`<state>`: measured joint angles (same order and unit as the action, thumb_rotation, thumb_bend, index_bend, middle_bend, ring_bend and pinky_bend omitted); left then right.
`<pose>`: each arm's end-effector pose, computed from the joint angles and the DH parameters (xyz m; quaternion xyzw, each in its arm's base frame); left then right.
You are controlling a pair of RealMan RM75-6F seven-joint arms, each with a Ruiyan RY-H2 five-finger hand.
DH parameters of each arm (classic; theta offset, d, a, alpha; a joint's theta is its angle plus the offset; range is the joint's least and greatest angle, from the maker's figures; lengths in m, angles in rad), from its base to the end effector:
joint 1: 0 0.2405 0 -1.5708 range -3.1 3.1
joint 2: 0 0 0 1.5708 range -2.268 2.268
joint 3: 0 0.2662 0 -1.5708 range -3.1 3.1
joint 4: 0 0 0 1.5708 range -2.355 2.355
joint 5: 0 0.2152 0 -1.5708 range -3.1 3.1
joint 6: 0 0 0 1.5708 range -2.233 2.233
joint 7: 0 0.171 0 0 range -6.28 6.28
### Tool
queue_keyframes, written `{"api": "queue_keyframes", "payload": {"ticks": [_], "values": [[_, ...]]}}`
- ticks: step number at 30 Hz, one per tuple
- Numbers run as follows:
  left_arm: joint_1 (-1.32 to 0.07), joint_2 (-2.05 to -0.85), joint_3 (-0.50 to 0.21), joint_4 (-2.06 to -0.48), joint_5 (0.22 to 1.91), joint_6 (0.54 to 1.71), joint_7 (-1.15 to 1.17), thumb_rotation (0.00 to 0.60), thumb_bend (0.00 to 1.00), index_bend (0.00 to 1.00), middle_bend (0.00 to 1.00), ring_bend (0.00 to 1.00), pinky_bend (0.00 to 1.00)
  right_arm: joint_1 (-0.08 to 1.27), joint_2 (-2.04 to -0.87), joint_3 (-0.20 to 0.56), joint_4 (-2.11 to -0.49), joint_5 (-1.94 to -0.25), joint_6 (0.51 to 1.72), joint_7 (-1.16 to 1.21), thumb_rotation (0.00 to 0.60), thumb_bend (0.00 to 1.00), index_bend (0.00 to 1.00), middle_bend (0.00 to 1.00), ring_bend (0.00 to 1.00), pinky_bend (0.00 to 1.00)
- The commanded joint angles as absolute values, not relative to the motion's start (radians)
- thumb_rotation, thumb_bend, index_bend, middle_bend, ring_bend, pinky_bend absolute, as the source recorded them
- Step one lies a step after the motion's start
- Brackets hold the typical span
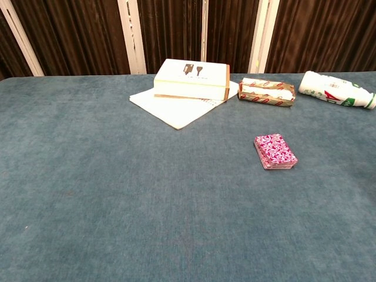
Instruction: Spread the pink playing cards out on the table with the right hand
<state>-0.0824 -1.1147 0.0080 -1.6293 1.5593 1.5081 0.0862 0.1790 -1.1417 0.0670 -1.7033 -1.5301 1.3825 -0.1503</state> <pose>-0.3139 0.1953 0.1490 -0.6315 -0.3625 -0.3670 0.5788 -0.2782 -0.2372 0.1276 0.6509 -0.3605 0.3876 0.5442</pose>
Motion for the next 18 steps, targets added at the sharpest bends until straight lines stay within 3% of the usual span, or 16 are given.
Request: {"api": "queue_keyframes", "payload": {"ticks": [1, 12, 18], "values": [[-0.084, -1.113, 0.006, -1.633, 1.562, 1.510, 0.081, 0.600, 0.00, 0.00, 0.00, 0.00, 0.00, 0.217, -1.142, 0.103, -1.735, -1.482, 1.335, -0.184, 0.600, 0.10, 0.00, 0.00, 0.00, 0.00], [-0.090, -1.106, 0.004, -1.635, 1.571, 1.504, 0.071, 0.600, 0.00, 0.00, 0.00, 0.00, 0.00, 0.401, -1.145, 0.195, -1.854, -1.193, 1.044, -0.356, 0.600, 0.10, 0.00, 0.00, 0.00, 0.00], [-0.092, -1.095, 0.005, -1.640, 1.563, 1.491, 0.052, 0.600, 0.00, 0.00, 0.00, 0.00, 0.00, 0.511, -1.203, 0.224, -1.856, -1.021, 0.950, -0.469, 0.600, 0.10, 0.00, 0.00, 0.00, 0.00]]}}
